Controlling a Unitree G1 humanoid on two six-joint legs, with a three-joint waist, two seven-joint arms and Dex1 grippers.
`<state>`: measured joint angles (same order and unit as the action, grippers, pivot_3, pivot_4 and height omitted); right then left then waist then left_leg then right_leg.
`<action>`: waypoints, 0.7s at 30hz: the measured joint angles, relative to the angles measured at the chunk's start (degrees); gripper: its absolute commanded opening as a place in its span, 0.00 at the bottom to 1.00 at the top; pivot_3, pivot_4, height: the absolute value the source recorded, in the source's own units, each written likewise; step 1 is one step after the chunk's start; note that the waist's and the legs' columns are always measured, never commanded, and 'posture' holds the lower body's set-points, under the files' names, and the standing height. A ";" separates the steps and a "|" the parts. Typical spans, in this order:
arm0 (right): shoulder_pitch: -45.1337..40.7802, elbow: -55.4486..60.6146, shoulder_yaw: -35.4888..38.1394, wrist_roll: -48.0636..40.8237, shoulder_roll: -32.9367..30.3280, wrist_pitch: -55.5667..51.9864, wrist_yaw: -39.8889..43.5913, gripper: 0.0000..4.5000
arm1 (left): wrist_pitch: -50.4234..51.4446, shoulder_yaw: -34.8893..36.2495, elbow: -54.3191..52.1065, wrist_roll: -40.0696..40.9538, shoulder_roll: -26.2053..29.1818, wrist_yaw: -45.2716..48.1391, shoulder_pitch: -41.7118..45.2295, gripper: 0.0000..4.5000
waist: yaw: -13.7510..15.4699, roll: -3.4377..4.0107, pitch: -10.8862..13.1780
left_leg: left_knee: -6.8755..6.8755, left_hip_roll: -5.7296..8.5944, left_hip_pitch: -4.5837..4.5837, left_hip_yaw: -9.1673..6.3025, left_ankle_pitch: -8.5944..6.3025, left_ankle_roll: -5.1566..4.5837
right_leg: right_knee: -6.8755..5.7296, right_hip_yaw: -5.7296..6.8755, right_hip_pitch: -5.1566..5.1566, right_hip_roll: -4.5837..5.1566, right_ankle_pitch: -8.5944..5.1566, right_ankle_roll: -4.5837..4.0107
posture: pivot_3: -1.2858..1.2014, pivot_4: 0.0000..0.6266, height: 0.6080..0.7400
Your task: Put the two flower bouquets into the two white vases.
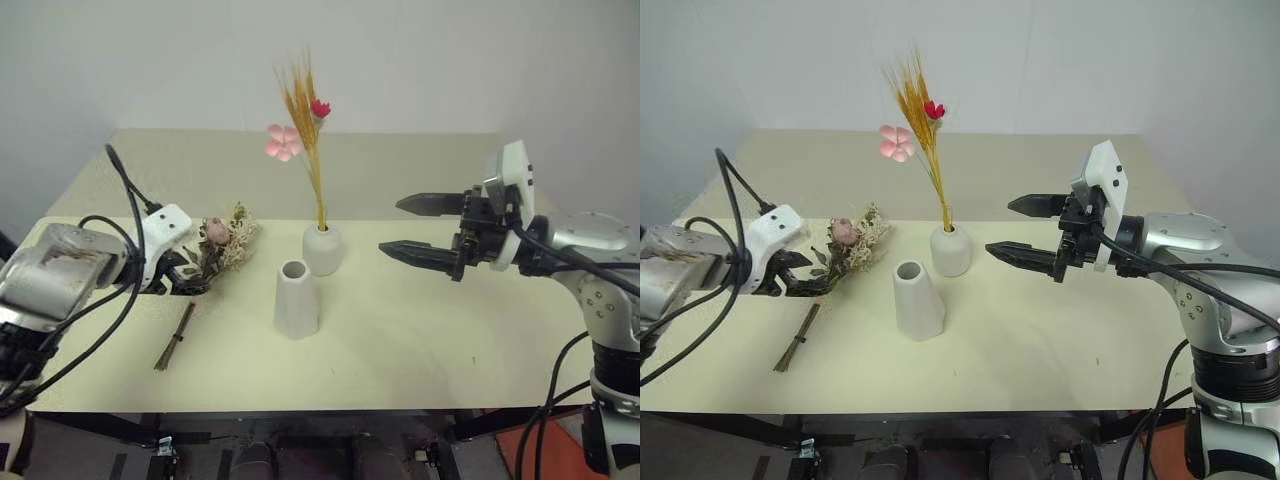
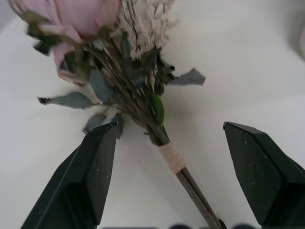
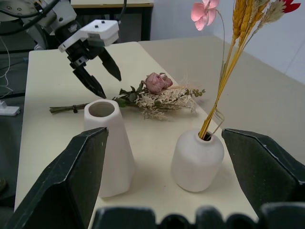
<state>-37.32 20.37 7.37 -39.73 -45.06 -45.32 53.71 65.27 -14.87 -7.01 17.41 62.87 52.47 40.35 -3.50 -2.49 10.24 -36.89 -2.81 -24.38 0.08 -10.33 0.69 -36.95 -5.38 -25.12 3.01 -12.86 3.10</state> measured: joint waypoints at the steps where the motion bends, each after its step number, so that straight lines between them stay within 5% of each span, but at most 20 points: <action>1: -0.04 0.01 -0.01 -0.03 -0.24 -0.12 -0.02 0.99 | 1.34 -1.45 0.96 -0.35 -0.53 0.01 0.68 0.85 | 0.02 0.00 0.00 | 0.00 0.01 0.00 0.00 0.00 0.00 | -0.01 0.00 0.00 0.00 0.00 0.01 | 0.52 0.24 1.00; 9: -0.68 0.28 -0.02 -0.11 -1.05 -0.38 -0.22 0.99 | 6.39 -7.43 5.12 -1.38 -4.42 0.33 4.09 0.85 | 0.45 -0.01 0.00 | -0.01 0.01 -0.01 -0.01 0.00 0.00 | -0.02 0.00 -0.01 0.00 -0.01 0.01 | 0.52 0.24 1.00; 12: -0.67 0.34 0.01 -0.73 -1.06 -0.61 -0.68 1.00 | 6.98 -7.45 7.31 -1.66 -5.63 -0.14 4.61 0.72 | 0.60 -0.01 0.00 | -0.01 0.01 0.00 -0.01 0.00 0.00 | -0.02 0.00 0.00 0.00 0.00 0.01 | 0.52 0.24 1.00; 21: -0.61 0.47 0.01 -1.66 -1.96 -0.86 -1.41 1.00 | 7.18 -8.29 10.53 -2.57 -6.59 -0.46 4.55 0.07 | 1.00 -0.01 0.00 | -0.01 0.02 -0.01 -0.01 0.00 0.00 | -0.02 0.01 0.00 0.01 0.00 0.00 | 0.52 0.24 1.00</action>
<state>-37.93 20.84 7.38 -41.39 -47.02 -46.18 52.30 72.45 -23.15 3.53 14.83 56.29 52.01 44.91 -2.50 -2.50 10.24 -36.90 -2.79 -24.38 0.08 -10.33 0.69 -36.97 -5.38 -25.12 3.02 -12.87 3.11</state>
